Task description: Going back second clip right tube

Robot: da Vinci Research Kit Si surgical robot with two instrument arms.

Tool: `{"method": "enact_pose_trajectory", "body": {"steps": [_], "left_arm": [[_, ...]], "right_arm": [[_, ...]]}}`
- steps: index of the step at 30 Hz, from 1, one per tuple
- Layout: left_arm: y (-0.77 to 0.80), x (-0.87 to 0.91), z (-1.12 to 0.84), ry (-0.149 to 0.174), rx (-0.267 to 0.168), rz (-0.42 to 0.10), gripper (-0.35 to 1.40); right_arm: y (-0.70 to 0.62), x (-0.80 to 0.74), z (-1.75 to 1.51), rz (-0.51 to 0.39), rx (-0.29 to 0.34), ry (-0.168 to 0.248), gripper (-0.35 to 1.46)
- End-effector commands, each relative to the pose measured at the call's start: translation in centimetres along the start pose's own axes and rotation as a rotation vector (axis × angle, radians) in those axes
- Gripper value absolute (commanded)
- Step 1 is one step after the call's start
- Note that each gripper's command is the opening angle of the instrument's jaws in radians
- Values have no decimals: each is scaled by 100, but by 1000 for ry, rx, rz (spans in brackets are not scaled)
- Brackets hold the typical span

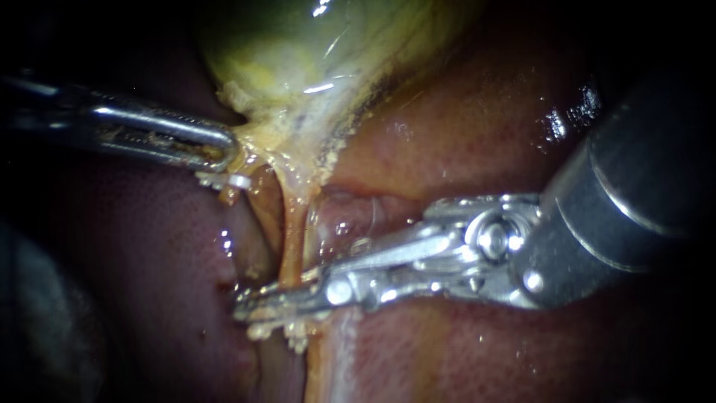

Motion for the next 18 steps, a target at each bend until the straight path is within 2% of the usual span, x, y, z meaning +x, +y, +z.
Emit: {"method": "enact_pose_trajectory", "body": {"steps": [1, 2, 6, 9, 14, 18], "left_arm": [[0, 0, 0, 0, 0, 0, -35], [0, 0, 0, 0, 0, 0, -35], [0, 0, 0, 0, 0, 0, -35], [0, 0, 0, 0, 0, 0, -35], [0, 0, -1, 0, 0, 0, -35], [0, 0, -1, 0, 0, 0, -35]], "right_arm": [[1, 0, 0, 0, -1, 3, -35], [3, -1, 1, -1, 11, 2, -35], [8, -4, 3, -63, 34, 21, 14], [15, -11, 8, -81, 45, 32, 32], [35, -24, 15, -128, 41, 34, 42], [50, -29, 15, -180, 36, 39, 45]]}}
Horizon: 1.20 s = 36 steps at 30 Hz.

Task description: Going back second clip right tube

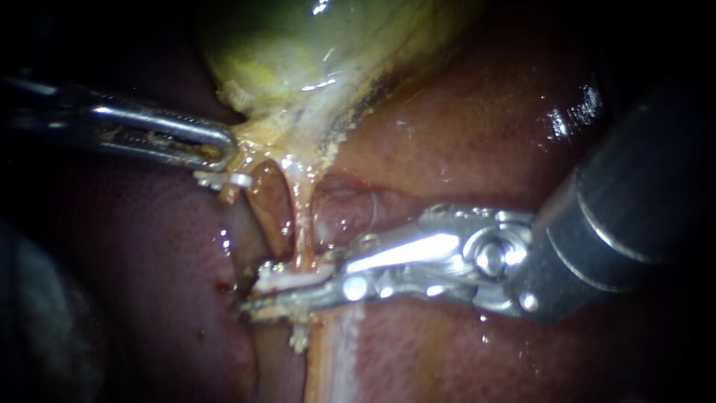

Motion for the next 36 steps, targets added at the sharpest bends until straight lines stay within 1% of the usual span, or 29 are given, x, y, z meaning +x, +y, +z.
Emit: {"method": "enact_pose_trajectory", "body": {"steps": [1, 3, 7, 10, 16, 19, 25, 29, 31, 36], "left_arm": [[0, 0, 0, 0, 0, 0, -35], [0, 0, 0, 0, 0, 0, -35], [0, 0, 0, 0, 0, 0, -35], [0, 0, 0, 0, 0, 0, -35], [0, 0, -1, 0, -1, 0, -35], [0, 0, -1, 0, -1, 0, -35], [0, 0, -1, 0, -1, 0, -35], [0, 0, -1, 0, -1, 0, -35], [0, 0, -1, 1, 2, 0, -35], [-1, 0, -1, 1, 2, 0, -35]], "right_arm": [[4, 0, -2, -22, -7, 10, 45], [9, -1, -6, -51, -22, 24, 46], [17, -4, -17, -168, -55, 45, 48], [18, -8, -24, -215, -72, 57, 50], [17, -15, -44, -288, -67, 54, 50], [16, -19, -59, -353, -62, 52, 50], [16, -24, -103, -448, -63, 57, 50], [18, -27, -129, -489, -68, 61, 50], [18, -28, -141, -512, -71, 54, 50], [18, -30, -158, -539, -91, 2, 50]]}}
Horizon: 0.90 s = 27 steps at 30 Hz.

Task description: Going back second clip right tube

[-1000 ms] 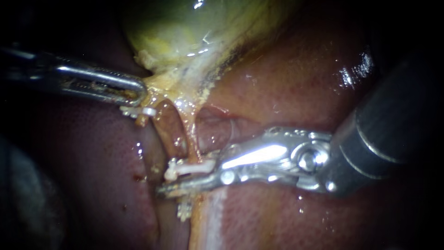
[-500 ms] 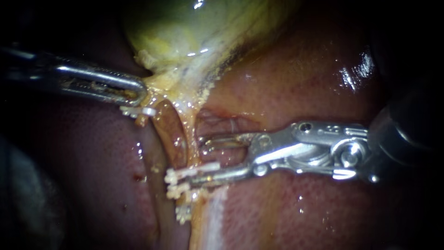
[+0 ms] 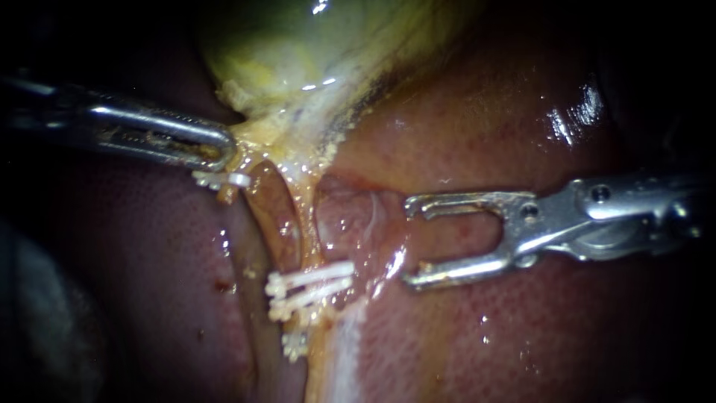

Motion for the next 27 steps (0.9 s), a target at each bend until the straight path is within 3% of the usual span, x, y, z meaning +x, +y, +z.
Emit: {"method": "enact_pose_trajectory", "body": {"steps": [1, 7, 18, 27], "left_arm": [[-1, 0, 1, 2, 5, 0, -35], [-5, -2, 11, 5, 10, 2, -35], [-24, -8, 61, 4, 18, 15, -35], [-29, -10, 67, 1, 20, 18, -35]], "right_arm": [[0, 0, -2, 0, 2, -7, 50], [0, 1, -5, -5, 0, -6, 50], [-1, 0, -7, -5, 1, -6, 50], [-1, 0, -7, -5, -1, -6, 50]]}}
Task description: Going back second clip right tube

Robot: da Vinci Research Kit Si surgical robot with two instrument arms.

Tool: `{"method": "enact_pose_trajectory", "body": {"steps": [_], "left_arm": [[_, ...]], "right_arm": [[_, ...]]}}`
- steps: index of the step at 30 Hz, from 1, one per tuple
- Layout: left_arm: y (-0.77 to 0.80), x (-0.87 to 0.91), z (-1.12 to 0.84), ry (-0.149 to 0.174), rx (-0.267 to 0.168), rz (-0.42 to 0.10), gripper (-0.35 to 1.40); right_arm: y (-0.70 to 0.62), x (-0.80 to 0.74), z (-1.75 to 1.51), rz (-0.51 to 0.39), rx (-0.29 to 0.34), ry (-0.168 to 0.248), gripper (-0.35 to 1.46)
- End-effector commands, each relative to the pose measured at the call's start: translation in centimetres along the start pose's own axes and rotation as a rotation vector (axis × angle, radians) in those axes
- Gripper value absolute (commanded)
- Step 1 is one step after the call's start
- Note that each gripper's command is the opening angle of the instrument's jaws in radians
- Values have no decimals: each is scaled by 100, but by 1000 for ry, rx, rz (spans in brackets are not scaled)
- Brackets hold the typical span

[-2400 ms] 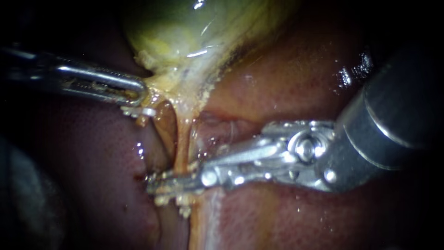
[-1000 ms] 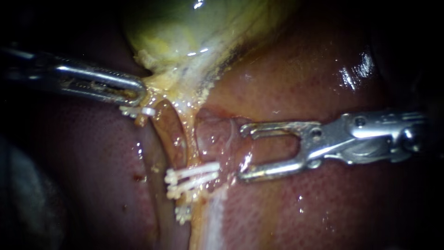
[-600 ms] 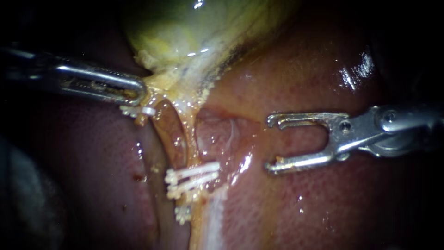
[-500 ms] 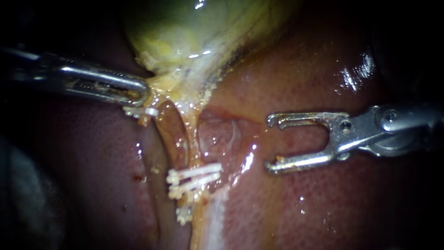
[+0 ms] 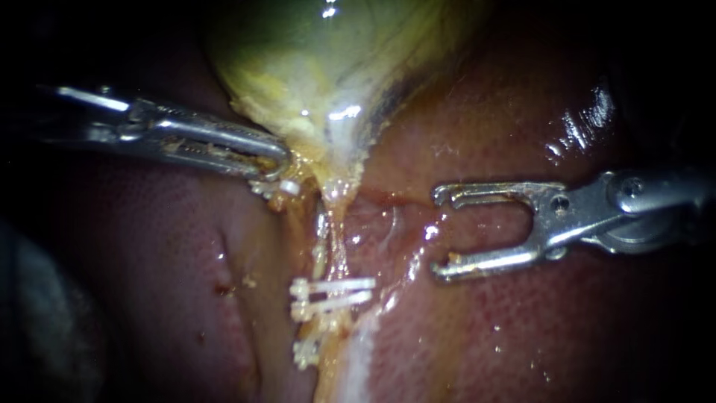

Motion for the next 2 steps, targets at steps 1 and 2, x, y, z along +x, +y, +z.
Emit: {"method": "enact_pose_trajectory", "body": {"steps": [1, 2], "left_arm": [[0, -1, -1, 0, 0, 0, -35], [0, -1, -2, -1, 0, 0, -35]], "right_arm": [[-1, 1, 1, 0, -2, -2, 50], [-1, 1, 1, 0, 1, -3, 50]]}}
